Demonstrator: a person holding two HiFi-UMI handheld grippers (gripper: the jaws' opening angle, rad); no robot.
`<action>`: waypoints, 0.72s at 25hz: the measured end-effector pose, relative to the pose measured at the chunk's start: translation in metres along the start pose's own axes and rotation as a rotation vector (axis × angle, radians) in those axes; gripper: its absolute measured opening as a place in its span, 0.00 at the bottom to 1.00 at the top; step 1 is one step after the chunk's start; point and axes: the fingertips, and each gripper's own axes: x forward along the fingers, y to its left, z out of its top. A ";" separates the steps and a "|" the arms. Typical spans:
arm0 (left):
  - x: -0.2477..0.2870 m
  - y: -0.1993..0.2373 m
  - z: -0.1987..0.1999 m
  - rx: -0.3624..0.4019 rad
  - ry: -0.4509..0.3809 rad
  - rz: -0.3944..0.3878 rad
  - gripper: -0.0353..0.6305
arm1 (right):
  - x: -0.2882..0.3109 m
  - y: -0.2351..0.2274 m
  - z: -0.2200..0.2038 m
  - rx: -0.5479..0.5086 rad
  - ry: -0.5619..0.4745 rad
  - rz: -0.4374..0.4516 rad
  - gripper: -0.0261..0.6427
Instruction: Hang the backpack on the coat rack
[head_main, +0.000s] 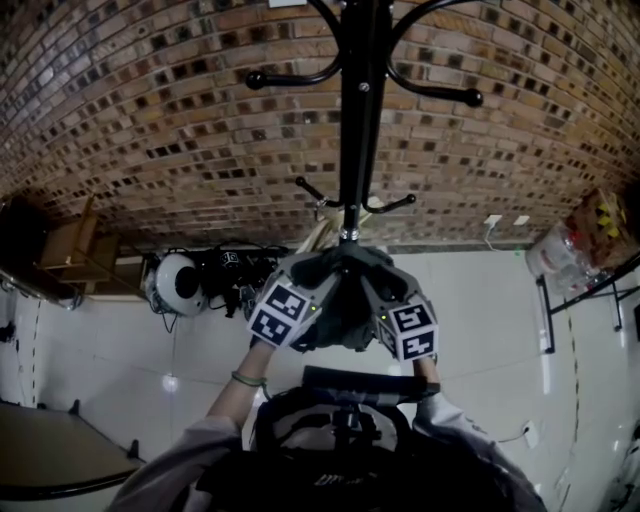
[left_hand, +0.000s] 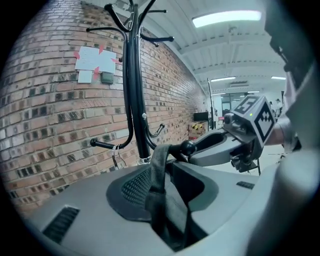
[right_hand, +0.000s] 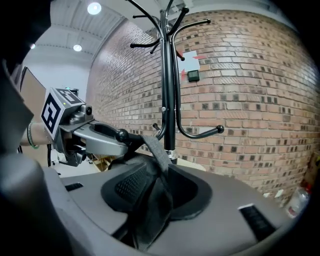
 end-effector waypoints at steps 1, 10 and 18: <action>-0.005 -0.003 0.000 -0.005 -0.007 -0.001 0.27 | -0.004 0.002 -0.002 0.010 -0.008 0.002 0.25; -0.032 -0.043 -0.021 -0.066 0.000 0.057 0.09 | -0.042 0.029 -0.022 0.032 -0.028 0.043 0.14; -0.038 -0.097 -0.039 -0.135 0.034 0.071 0.07 | -0.079 0.037 -0.042 0.038 -0.025 0.075 0.05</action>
